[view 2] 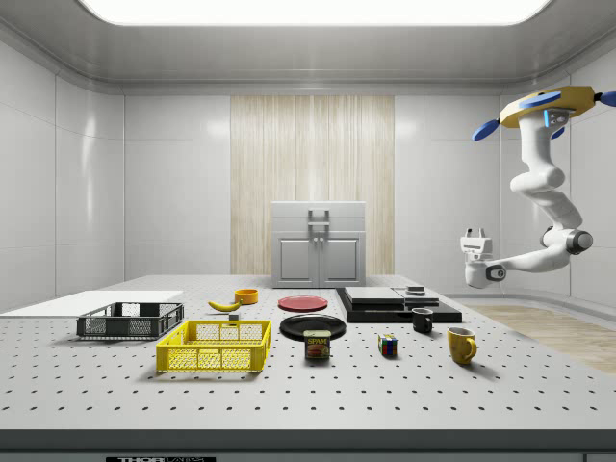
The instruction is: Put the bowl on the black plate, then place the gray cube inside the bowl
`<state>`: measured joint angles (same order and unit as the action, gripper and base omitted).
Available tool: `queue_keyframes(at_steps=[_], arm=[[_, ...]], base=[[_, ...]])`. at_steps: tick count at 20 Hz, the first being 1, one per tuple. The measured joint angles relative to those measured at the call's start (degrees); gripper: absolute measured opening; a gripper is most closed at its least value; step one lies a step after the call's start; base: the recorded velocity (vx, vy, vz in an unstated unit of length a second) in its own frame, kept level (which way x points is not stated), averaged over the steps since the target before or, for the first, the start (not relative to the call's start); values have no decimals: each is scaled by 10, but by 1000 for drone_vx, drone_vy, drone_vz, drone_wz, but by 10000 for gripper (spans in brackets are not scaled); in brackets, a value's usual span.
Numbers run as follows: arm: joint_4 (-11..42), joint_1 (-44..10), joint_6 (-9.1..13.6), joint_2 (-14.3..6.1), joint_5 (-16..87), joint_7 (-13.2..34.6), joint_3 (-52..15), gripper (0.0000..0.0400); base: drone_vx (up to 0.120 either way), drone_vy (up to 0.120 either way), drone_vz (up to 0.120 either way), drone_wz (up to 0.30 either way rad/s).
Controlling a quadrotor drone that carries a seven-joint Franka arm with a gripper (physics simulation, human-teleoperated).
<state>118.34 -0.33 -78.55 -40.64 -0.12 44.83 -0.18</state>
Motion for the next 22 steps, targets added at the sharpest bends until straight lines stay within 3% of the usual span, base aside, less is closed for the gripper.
queue_keyframes(at_steps=[22], arm=[[-11,-2,1,1,0,-1,-1,400]], base=[[120,-120,0,0]])
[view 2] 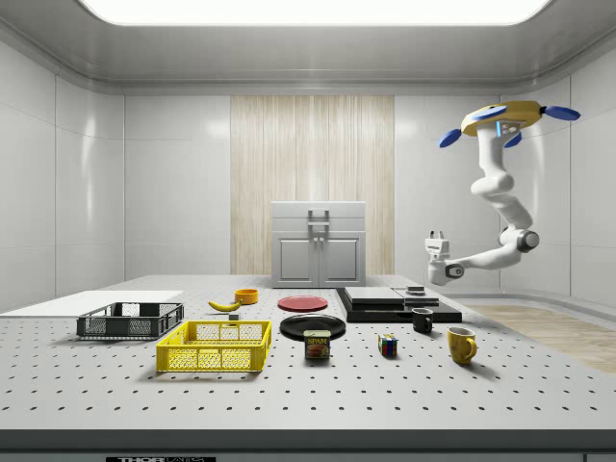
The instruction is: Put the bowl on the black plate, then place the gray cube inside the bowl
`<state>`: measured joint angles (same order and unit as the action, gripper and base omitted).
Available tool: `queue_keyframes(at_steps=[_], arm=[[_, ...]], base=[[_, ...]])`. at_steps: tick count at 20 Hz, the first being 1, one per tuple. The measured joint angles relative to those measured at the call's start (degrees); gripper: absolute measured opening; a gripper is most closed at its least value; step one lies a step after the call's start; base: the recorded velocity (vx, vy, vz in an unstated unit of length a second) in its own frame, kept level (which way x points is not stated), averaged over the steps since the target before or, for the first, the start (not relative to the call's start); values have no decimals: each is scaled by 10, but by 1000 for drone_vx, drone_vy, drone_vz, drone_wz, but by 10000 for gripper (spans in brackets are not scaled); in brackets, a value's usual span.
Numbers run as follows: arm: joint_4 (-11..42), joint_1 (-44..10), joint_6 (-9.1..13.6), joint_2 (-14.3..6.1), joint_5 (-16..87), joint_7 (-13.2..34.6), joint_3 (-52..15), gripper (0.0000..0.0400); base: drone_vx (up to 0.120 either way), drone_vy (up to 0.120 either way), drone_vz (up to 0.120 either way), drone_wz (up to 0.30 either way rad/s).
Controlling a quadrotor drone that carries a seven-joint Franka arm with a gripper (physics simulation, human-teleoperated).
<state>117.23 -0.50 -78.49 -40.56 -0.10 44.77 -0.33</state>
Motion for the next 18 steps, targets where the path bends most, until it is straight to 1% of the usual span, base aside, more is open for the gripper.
queue_keyframes(at_steps=[13,15,18], arm=[[4,-2,-6,-4,7,1,-5,400],[4,-3,-6,-5,10,1,-8,400],[5,-4,-8,-5,18,2,-13,400]], base=[[120,-120,0,0],[120,-120,-100,0],[120,-120,-13,0]])
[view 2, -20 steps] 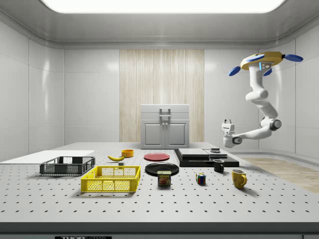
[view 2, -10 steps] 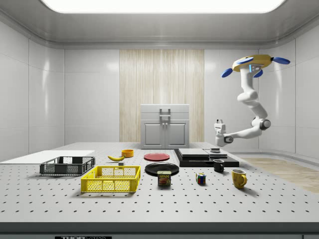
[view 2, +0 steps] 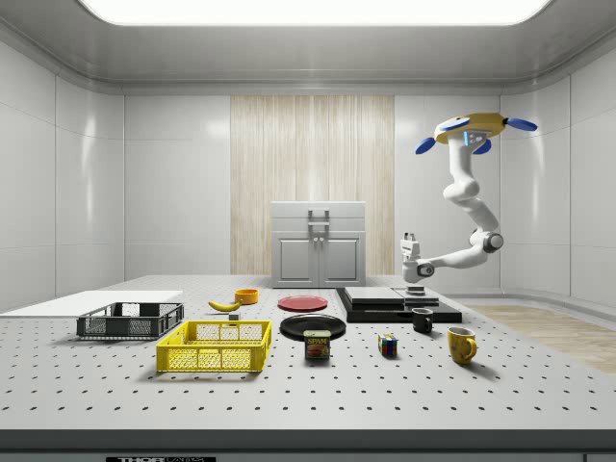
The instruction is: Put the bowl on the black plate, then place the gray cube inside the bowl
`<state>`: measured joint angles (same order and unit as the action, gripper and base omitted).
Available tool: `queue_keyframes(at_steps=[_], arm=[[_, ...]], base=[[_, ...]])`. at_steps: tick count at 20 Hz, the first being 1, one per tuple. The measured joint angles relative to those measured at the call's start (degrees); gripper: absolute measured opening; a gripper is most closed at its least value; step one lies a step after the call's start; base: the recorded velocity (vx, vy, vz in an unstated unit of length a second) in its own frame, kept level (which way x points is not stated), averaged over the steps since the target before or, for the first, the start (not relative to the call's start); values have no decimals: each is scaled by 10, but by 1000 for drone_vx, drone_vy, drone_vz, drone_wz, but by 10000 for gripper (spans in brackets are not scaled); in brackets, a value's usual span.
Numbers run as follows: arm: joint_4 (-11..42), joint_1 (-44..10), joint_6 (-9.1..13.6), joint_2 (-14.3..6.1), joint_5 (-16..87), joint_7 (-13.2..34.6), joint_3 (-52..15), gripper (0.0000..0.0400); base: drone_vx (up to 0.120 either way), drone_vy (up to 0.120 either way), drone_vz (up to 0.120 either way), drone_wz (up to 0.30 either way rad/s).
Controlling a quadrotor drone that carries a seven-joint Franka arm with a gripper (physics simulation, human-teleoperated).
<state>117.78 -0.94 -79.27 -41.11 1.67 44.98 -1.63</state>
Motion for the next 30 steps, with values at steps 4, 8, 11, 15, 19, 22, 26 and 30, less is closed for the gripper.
queue_keyframes(at_steps=[4,8,11,15,19,22,26,30], arm=[[2,-4,-2,-1,18,2,-13,400],[6,-12,-4,-3,54,7,-38,400],[13,-22,-6,-6,101,14,-72,400],[39,-47,-12,-12,211,30,-148,400],[114,-92,-21,-30,399,65,-272,400],[216,-145,-25,-52,587,115,-382,400],[358,-249,-2,-85,835,212,-510,400],[438,-372,51,-115,1001,307,-596,400]], base=[[120,-70,0,0],[120,0,0,0],[120,0,0,0],[120,0,0,0],[120,0,0,0],[120,0,0,0],[120,0,0,0],[120,0,0,0]])
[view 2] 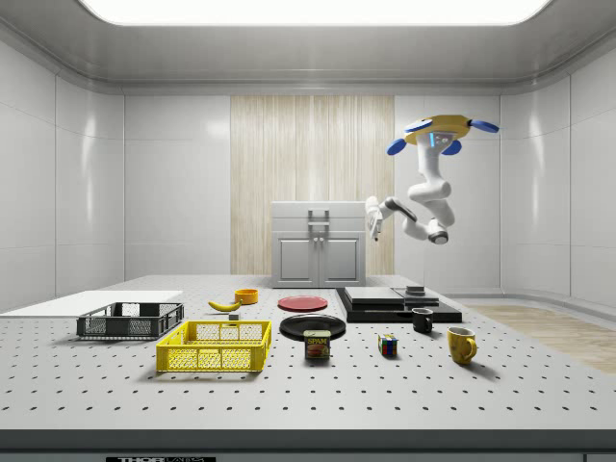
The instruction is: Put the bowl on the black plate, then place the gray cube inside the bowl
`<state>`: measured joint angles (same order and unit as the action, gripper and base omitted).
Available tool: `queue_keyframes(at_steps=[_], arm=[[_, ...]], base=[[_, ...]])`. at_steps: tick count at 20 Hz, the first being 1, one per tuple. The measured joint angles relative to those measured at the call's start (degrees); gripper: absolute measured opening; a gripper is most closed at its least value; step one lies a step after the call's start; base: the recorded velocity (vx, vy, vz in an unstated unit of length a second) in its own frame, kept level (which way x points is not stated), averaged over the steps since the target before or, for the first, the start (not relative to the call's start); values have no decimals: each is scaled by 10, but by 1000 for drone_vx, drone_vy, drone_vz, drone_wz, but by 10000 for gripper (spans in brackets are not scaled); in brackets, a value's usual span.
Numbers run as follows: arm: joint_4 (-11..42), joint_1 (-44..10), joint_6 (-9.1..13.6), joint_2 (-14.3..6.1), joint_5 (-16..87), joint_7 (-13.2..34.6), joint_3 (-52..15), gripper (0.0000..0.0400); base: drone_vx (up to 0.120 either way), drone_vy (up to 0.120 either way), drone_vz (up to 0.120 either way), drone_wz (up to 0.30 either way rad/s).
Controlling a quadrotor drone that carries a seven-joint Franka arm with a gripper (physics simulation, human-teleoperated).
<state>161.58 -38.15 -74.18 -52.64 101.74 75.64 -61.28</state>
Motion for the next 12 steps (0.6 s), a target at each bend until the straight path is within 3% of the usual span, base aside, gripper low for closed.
queue_keyframes(at_steps=[6,12], arm=[[36,-127,58,-38,97,85,-66,400],[43,-184,74,-66,118,123,-94,400]], base=[[120,0,-7,0],[120,0,-120,0]])
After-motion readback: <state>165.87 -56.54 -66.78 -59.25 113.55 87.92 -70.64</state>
